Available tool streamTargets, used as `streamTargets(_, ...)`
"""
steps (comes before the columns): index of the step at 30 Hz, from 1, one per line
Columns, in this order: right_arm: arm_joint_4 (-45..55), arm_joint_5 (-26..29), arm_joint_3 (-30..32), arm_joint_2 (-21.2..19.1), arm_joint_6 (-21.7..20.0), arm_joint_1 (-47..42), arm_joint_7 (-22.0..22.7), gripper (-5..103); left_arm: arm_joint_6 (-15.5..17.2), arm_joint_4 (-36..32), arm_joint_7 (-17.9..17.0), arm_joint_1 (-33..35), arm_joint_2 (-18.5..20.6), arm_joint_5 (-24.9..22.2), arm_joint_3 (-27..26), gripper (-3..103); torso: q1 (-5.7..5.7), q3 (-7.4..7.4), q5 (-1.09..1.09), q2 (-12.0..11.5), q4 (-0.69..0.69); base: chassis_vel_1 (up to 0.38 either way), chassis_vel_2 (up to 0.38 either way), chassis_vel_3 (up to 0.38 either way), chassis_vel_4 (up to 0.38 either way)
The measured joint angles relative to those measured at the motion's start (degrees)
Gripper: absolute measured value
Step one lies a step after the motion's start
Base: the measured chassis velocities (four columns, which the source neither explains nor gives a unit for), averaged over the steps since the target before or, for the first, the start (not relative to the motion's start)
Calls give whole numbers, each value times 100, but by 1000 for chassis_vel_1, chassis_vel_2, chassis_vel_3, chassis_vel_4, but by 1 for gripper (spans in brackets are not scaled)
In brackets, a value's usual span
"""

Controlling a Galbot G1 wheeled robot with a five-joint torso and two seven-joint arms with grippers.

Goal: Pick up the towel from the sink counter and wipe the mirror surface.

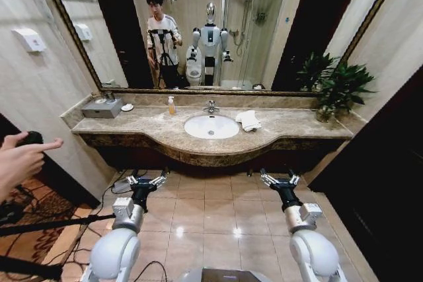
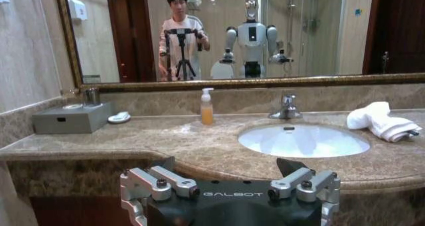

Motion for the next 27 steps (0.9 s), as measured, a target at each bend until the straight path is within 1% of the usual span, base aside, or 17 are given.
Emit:
streamTargets(8,-37,-127,-285,56,-16,47,54,100,0,0,0,0,0,0,0,100,0,0,-1,0,0,0,0,0,0)
streamTargets(12,-155,-128,-374,-36,77,52,104,100,-1,0,0,0,0,0,0,100,0,0,-1,0,0,0,0,0,0)
streamTargets(19,-234,-123,-386,-95,127,90,119,100,0,0,0,0,0,0,0,100,0,0,0,0,0,0,0,0,0)
streamTargets(27,-254,-78,-260,-88,142,86,82,100,0,0,0,0,0,0,0,100,0,0,0,0,0,0,0,0,0)
